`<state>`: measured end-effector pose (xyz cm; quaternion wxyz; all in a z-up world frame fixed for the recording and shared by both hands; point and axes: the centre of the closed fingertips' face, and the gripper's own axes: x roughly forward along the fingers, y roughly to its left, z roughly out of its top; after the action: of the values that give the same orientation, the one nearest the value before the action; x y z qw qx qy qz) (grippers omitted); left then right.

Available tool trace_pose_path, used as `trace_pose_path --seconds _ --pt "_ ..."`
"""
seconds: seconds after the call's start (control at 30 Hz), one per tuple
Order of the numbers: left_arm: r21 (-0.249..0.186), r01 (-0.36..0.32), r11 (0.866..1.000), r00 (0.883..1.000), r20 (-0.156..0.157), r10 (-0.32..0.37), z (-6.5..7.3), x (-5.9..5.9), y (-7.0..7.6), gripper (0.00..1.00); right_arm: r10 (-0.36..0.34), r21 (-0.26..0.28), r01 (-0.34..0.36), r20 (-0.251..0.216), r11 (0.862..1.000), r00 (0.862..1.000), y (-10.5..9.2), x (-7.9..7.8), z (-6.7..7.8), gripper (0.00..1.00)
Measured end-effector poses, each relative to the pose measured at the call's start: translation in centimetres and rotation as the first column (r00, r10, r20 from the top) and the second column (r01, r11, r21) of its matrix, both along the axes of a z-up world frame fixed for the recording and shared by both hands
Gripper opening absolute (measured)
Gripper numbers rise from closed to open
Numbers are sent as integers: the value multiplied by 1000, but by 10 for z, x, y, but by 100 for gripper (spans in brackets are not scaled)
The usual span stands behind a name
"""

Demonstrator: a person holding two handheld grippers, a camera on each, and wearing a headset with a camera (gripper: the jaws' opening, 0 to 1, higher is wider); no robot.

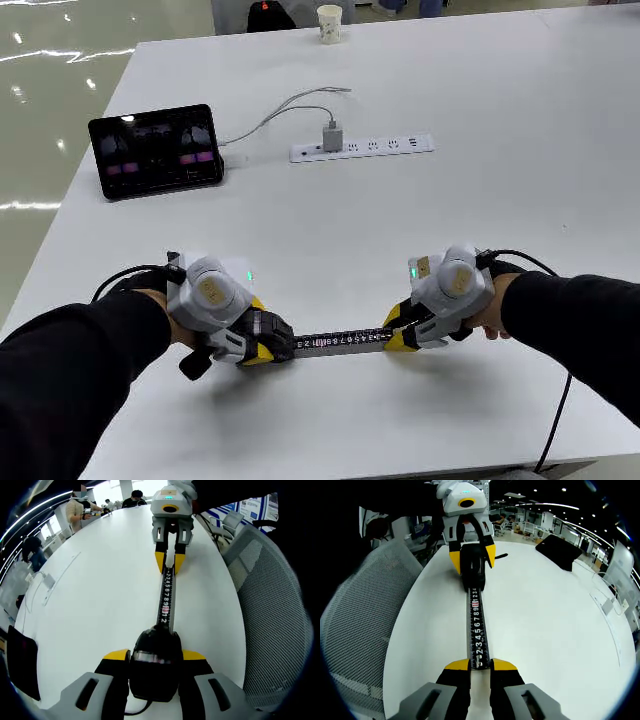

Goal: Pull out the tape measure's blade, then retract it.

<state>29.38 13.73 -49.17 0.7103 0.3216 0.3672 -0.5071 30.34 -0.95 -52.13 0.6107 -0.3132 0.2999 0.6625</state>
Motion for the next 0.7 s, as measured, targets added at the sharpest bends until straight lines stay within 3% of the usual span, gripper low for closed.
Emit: trace_pose_path --seconds 0.7 --pt "2 2 1000 1000 1 -2 0 0 0 32 -23 -13 23 -5 1000 1000 -20 2 0 10"
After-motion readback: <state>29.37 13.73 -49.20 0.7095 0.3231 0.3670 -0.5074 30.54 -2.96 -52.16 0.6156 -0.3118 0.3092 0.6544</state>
